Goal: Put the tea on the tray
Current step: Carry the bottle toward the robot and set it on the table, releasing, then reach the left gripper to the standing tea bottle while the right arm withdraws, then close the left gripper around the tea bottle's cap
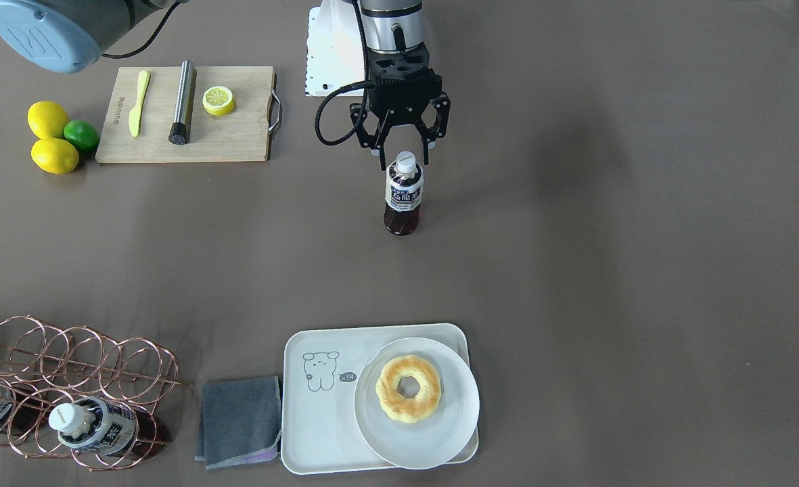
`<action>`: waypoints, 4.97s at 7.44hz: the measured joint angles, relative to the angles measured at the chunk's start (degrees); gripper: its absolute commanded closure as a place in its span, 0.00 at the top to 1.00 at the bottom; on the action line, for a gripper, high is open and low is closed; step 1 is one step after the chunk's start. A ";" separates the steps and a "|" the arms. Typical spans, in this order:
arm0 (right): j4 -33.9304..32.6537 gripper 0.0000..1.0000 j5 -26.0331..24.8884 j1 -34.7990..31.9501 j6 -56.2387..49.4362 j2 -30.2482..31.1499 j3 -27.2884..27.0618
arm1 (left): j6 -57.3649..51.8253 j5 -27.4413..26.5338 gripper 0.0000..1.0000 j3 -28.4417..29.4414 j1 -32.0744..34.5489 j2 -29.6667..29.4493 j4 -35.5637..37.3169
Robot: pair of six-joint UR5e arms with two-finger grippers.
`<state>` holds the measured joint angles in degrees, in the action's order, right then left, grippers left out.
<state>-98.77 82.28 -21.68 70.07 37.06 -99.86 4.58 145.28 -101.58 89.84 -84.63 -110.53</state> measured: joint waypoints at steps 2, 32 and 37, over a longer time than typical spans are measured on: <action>0.13 1.00 3.53 -3.41 -0.79 -0.03 -0.94 | 5.56 -0.01 0.98 -1.73 -1.19 -1.72 0.11; 22.75 1.00 46.21 -56.74 -53.77 50.21 -1.83 | 53.47 -65.23 0.64 -12.48 -67.71 -43.96 25.80; 22.75 1.00 46.06 -56.72 -53.81 49.77 -1.75 | 53.35 -65.22 0.58 -12.31 -67.71 -43.70 24.76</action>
<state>-76.02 128.34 -78.40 16.26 86.83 -101.60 57.93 80.07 -113.90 22.13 -128.32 -85.77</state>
